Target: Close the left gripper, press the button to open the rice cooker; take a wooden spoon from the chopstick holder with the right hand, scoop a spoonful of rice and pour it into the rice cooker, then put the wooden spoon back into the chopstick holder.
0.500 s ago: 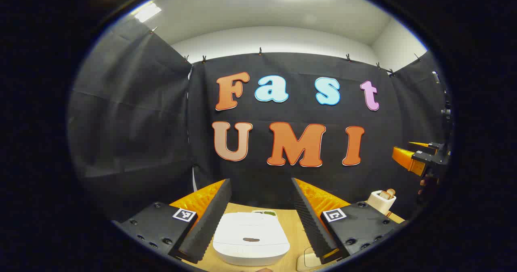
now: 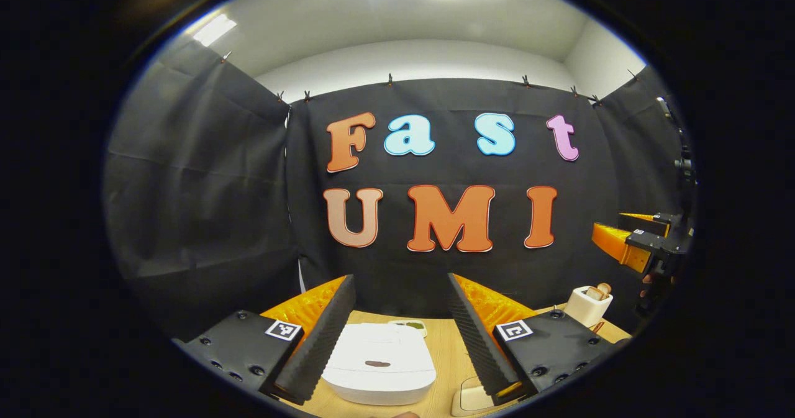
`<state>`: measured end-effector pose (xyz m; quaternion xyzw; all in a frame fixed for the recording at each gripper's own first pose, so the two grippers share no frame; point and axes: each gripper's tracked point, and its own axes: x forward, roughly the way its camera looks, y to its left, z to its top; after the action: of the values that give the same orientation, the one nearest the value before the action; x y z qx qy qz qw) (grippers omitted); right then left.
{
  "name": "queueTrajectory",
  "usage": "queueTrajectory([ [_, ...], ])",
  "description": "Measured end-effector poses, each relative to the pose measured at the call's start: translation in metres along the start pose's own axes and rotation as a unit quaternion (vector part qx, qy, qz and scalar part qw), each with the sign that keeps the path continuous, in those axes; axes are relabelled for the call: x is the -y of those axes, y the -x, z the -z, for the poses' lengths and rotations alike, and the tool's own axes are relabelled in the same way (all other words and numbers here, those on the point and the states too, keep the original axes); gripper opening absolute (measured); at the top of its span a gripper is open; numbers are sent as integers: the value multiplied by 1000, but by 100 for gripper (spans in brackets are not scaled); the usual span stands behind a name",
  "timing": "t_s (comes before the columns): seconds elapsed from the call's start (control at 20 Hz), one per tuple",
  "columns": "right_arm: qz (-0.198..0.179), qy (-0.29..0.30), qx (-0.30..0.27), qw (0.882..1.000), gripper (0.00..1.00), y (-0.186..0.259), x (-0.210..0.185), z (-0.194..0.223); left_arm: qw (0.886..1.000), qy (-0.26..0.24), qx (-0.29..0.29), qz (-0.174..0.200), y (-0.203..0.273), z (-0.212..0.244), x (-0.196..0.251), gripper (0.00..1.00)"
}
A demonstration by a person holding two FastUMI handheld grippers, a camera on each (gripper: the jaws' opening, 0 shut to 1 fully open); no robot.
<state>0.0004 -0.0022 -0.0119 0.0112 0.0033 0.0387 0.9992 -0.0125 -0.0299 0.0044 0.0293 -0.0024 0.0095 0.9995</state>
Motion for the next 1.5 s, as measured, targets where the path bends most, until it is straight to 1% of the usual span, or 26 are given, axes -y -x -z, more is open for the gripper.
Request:
queueTrajectory([
  [0.05,-2,-3,0,1000,94,0,0,0,1000,-2,2,-1,1,-1,2,98],
  [0.1,-3,-5,-1,1000,94,-1,2,0,1000,-4,3,-3,1,-3,3,97],
  [0.4,-4,-14,-10,1000,94,-3,1,8,1000,-3,-1,2,-1,-1,8,98],
  [0.55,-2,-9,-18,1000,94,-4,3,14,1000,-6,-11,-3,-3,5,7,98],
  [0.95,3,-16,-45,999,94,-9,8,34,996,9,-85,-26,-18,51,-9,97],
  [1.3,1,-10,-51,999,94,-19,5,41,989,-1,-139,-54,-35,83,-40,98],
  [1.35,1,-8,-51,999,94,-21,4,42,987,-1,-148,-63,-39,89,-48,95],
  [1.4,0,-6,-52,999,94,-22,4,44,985,1,-159,-65,-43,95,-53,72],
  [1.45,0,-4,-53,999,94,-24,3,45,983,7,-167,-71,-45,100,-58,66],
  [1.5,0,-2,-54,999,94,-25,4,46,980,14,-180,-79,-49,106,-65,45],
])
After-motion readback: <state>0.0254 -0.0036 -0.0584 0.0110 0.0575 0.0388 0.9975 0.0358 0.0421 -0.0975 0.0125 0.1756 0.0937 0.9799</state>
